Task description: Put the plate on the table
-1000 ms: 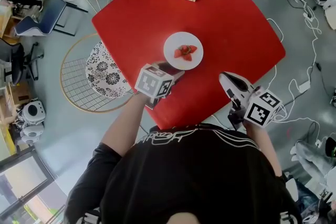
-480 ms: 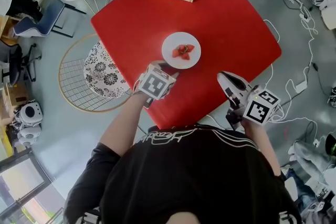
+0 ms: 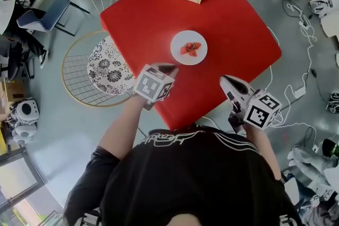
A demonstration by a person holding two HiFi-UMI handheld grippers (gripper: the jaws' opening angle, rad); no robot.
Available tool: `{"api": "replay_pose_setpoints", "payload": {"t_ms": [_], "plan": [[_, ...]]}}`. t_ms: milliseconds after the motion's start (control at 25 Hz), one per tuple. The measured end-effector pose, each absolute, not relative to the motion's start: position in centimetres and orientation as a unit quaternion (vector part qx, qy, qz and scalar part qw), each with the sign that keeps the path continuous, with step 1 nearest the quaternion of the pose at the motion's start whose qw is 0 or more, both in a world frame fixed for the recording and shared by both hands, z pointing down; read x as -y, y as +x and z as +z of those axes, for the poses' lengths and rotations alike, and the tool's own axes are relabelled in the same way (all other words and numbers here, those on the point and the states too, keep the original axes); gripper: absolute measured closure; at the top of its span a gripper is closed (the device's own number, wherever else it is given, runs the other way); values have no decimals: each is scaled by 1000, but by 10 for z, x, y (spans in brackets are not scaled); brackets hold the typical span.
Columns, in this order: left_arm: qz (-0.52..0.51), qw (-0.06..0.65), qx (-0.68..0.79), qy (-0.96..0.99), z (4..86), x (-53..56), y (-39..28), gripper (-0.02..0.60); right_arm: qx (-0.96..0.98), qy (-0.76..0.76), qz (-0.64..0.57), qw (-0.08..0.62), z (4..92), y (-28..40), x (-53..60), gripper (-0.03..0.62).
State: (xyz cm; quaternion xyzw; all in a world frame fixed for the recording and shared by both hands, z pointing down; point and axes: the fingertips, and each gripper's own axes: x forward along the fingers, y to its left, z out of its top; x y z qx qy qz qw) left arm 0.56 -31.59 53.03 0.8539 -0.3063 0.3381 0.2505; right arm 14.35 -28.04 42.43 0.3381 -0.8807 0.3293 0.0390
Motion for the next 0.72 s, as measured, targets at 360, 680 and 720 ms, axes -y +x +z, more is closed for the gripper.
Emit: {"api": "replay_pose_setpoints", "payload": {"t_ms": [360, 680, 720], "plan": [[149, 195, 237, 940, 393, 233, 5, 574, 910, 314, 270, 24, 376, 90, 233, 587], [60, 174, 203, 962, 302, 135, -32, 575, 935, 278, 221, 5, 327, 28, 150, 587], [56, 172, 204, 962, 298, 125, -39, 575, 937, 274, 217, 2, 324, 21, 138, 587]]}}
